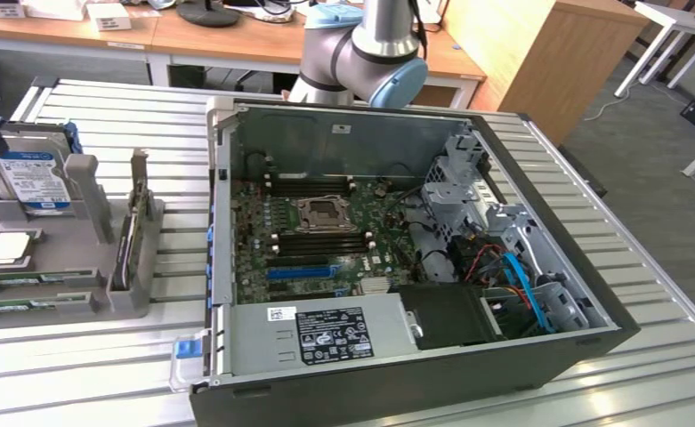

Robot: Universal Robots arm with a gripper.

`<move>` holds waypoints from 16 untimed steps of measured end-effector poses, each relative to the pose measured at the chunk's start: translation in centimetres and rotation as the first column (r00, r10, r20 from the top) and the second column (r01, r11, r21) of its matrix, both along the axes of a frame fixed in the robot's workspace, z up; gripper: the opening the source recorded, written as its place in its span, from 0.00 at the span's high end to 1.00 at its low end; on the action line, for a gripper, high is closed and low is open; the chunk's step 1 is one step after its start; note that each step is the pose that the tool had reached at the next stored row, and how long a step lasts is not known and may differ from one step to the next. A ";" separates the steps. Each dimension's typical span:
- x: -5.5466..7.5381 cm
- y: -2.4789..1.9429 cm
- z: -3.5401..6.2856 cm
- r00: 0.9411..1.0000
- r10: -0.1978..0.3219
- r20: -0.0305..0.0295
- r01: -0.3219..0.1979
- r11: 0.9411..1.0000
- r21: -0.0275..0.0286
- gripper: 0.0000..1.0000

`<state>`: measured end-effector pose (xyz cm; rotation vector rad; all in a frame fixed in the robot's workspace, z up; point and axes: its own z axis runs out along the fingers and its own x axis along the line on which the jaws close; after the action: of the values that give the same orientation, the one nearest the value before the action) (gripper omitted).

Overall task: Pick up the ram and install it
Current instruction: 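Pick up the ram and move it above insertion slot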

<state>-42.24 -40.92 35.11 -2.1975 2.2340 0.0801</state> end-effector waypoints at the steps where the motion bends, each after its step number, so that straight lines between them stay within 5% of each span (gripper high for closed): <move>1: 0.0 0.00 -0.37 1.000 0.000 0.000 0.000 1.000 0.001 0.63; 13: 0.0 0.00 -2.54 1.000 0.000 0.000 0.000 1.000 0.005 0.63; 16: 0.0 0.00 -4.94 1.000 0.000 0.000 0.000 1.000 0.010 0.63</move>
<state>-42.24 -40.92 30.17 -2.1927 2.2289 0.0906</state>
